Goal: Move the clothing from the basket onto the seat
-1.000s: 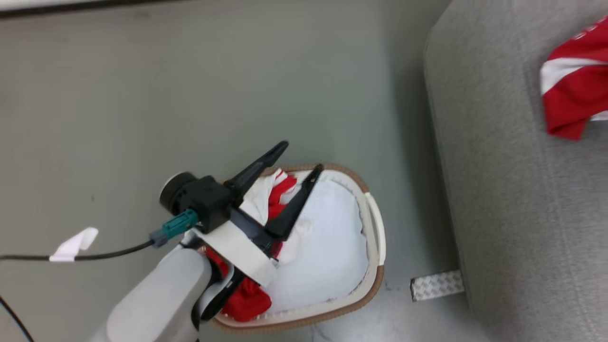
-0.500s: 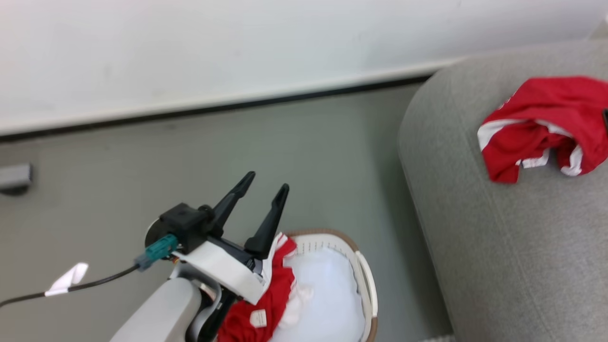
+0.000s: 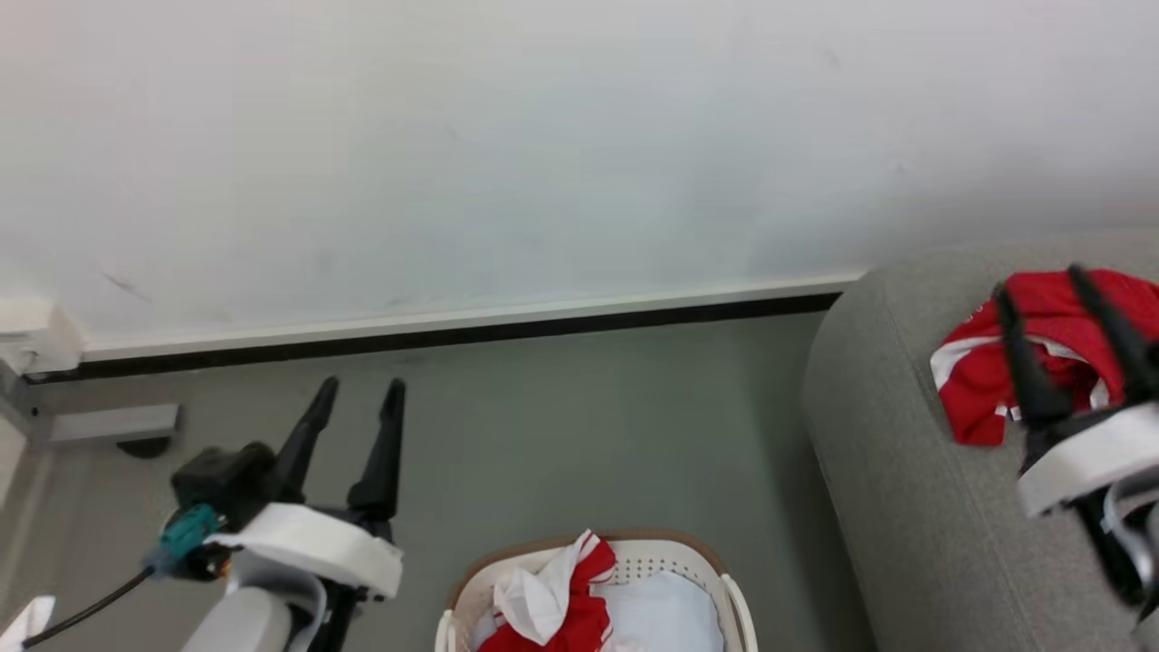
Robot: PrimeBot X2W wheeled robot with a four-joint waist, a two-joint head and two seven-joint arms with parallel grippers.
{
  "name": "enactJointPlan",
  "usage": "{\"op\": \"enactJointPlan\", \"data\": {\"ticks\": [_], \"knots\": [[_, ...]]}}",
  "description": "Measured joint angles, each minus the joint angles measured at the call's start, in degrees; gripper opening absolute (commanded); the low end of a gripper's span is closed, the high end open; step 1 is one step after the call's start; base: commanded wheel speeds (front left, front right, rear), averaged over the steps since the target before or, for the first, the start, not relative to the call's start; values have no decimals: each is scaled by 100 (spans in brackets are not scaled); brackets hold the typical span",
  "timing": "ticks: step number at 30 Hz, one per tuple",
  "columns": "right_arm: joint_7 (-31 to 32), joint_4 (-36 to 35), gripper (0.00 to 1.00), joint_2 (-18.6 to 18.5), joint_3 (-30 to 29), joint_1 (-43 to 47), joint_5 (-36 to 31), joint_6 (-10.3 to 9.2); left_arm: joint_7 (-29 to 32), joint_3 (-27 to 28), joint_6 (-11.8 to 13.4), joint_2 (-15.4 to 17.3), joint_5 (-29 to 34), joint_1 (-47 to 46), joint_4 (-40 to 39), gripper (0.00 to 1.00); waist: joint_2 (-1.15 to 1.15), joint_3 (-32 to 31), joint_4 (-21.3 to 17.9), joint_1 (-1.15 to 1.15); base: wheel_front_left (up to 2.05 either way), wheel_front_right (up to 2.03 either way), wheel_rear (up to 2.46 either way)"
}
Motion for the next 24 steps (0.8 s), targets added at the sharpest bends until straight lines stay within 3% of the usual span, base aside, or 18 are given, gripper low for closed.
{"op": "enactJointPlan", "data": {"ticks": [7, 16, 24], "knots": [[-404, -582, 100, 757, -91, 1192, -404, 0, -1, 720, -23, -131, 241, 550, 42, 100, 0, -154, 255, 1, 0, 0, 0], [-695, -712, 100, 1579, -669, 2153, -934, 0, -1, 1373, -280, -583, 734, 1165, -5, 100, 0, -163, 395, 1, 0, 0, 0], [-703, -759, 100, 1876, -755, 2309, -1287, 0, -1, 1749, -548, -960, 1123, 1352, 23, 100, 0, -130, 378, 2, 0, 0, 0]]}}
